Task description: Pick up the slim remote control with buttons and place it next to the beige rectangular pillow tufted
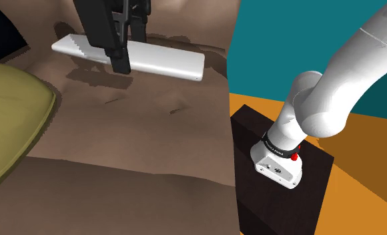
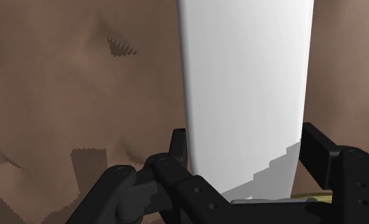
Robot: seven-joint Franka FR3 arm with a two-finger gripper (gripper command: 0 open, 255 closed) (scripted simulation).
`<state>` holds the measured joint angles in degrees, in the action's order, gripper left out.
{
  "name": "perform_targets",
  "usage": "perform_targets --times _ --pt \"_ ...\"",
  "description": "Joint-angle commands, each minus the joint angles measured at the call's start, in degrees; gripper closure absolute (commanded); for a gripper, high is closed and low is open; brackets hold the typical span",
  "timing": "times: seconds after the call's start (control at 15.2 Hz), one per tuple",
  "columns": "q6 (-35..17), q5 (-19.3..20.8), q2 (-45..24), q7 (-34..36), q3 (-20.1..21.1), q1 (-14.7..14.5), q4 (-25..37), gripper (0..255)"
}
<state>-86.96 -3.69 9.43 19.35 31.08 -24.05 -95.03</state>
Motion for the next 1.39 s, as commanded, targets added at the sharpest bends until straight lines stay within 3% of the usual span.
perform_targets --times 0.0,1.32 --pt "-1.6 -0.2 0.5 -0.1 0.0 0.0 -2.0 255" --pt "-17.2 -1.5 2.6 -0.9 0.2 -0.6 -19.5 255"
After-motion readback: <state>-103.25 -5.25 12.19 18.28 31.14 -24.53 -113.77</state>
